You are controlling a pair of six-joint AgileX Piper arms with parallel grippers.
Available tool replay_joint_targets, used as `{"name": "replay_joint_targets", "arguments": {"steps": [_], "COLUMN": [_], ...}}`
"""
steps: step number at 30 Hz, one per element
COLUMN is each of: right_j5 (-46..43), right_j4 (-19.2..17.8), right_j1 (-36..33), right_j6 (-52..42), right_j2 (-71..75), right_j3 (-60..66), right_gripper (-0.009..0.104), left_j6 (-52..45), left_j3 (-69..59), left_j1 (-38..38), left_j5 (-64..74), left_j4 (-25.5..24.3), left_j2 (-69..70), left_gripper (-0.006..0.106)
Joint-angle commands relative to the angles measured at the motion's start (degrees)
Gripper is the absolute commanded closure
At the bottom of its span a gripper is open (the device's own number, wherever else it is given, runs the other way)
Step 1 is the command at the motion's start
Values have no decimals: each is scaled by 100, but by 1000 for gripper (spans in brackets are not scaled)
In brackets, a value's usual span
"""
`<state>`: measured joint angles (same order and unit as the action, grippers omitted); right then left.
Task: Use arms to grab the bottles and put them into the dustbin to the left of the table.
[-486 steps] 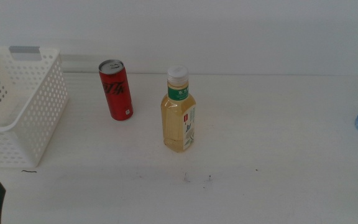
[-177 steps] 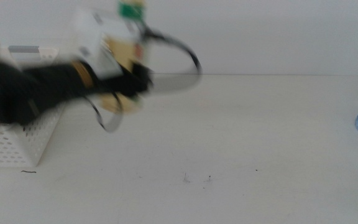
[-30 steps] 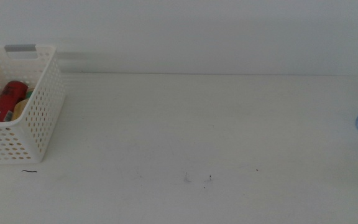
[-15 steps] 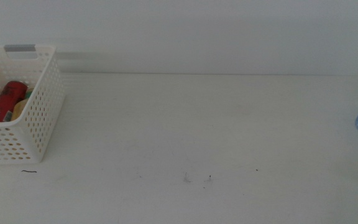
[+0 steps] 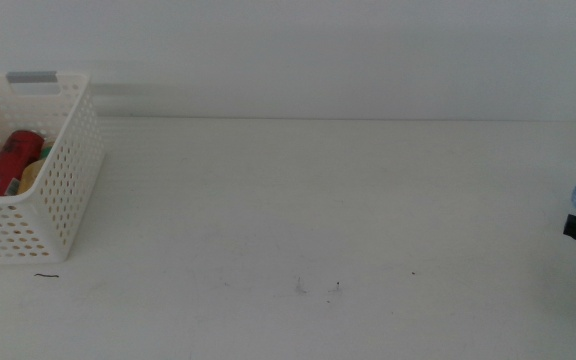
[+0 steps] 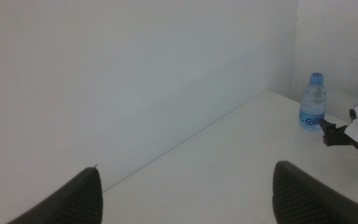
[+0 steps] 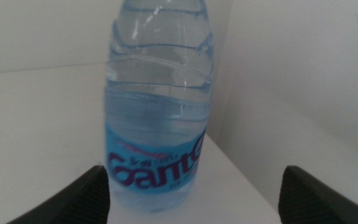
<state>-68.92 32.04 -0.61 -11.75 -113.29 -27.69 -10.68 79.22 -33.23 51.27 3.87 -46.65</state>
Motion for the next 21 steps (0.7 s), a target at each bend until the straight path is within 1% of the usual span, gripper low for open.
{"name": "replay_joint_targets", "arguments": {"steps": [1,3,12,15,16,18,21], "right_j5": [-104,-104,-104,-104,-3,270,475], "right_j4": [241,315,289,167,90,50,72], "right_j1": [9,9,233,289,300,340,385], "right_j6": [-310,-447,-526,-526,-526,-569,-702], "right_j2": [-255,-442,-986,-1072,-1111,-1178,-1244], "right_j3": [-339,-607,-1297,-1555,-1641,-1858,-2075], "right_gripper": [3,3,3,3,3,3,4], "left_j6": [21,21,10,10,10,10,10], "left_j3": [34,34,34,34,34,34,34], "left_j1": [-43,-43,-43,-43,-43,-43,-43], "left_j5": [-55,-55,-55,-55,-55,-55,-55], "left_j4": [0,0,0,0,0,0,0], "left_j2": [11,11,11,11,11,11,11], "left_gripper": [7,7,7,7,7,7,7]}}
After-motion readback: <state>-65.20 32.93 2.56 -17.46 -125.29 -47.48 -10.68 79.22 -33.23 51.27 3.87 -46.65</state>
